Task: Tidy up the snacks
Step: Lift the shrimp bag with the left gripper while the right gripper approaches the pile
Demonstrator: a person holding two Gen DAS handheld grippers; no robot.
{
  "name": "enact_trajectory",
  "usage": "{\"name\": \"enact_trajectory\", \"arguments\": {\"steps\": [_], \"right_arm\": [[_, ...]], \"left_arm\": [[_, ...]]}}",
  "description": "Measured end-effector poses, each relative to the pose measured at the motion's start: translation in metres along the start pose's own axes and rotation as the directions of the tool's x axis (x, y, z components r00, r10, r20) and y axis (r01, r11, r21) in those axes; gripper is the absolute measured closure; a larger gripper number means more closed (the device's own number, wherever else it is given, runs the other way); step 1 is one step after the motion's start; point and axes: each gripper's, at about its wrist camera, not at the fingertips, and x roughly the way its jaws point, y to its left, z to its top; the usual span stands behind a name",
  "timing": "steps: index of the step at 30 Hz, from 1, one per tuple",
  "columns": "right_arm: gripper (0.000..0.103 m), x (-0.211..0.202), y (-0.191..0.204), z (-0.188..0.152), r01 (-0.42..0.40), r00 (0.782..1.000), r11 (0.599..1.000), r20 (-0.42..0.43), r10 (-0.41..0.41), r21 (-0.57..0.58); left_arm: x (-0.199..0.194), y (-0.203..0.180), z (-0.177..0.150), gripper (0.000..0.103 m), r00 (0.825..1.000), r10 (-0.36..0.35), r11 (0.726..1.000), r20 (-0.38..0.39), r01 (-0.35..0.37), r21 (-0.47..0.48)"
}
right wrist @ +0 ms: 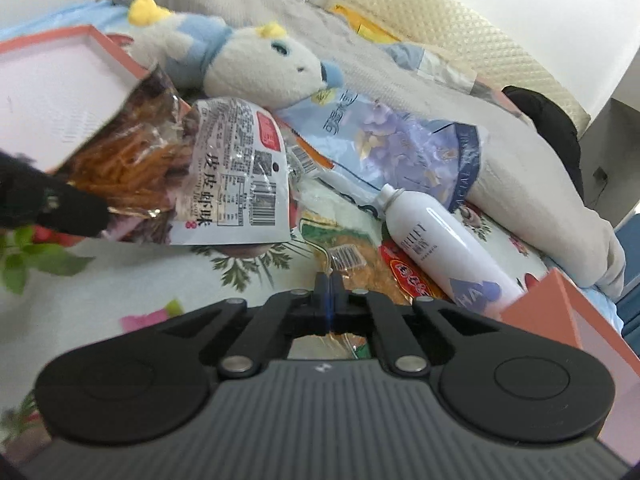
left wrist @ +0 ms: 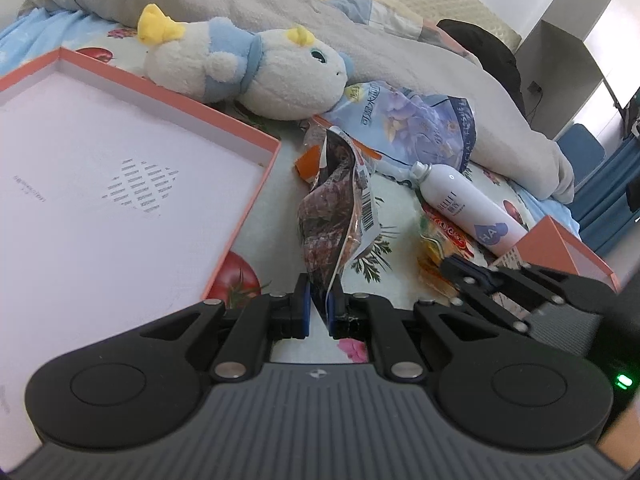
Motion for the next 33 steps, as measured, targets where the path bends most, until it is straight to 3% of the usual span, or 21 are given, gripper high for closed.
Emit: {"name": "enact_trajectory", "arguments": {"steps": [4, 9, 14, 25, 28, 33], "right_arm": [[0.100, -0.035, 0.000, -0.013, -0.030, 0.999, 0.999, 0.011, 0.030, 0.026], [0.100, -0.074, 0.000, -0.027, -0.052, 0.998, 0.996, 0.025, 0.050, 0.067], [0.100, -0.102, 0.003, -0.038, -0.062, 0.998, 0.994, 0.025, 0.060, 0.088], [0.100, -0.123, 0.003, -0.047, -0.068, 0.997, 0.990, 0.046, 0.063, 0.125], [0.100, -0.124, 0.001, -0.048, -0.075, 0.996, 0.988, 0.054, 0.068, 0.133], [0.100, -0.124, -0.003, -0.049, -0.088, 0.995, 0.984, 0.061, 0.079, 0.156]], "left_arm": [[-0.014, -0.007, -0.011, 0.094, 1.000, 0.022, 0.999, -0.009, -0.022, 0.034], [-0.033, -0.008, -0.023, 0.094, 0.999, 0.035, 0.999, -0.032, -0.036, -0.036], [-0.050, -0.020, -0.035, 0.094, 0.998, 0.032, 0.999, -0.054, -0.032, -0.005], [-0.071, -0.025, -0.056, 0.094, 0.988, 0.078, 0.997, -0.134, -0.077, 0.018], [-0.072, -0.021, -0.058, 0.093, 0.986, 0.066, 0.997, -0.152, -0.070, -0.022], [-0.073, -0.029, -0.059, 0.093, 0.980, 0.068, 0.998, -0.186, -0.068, 0.004]]}}
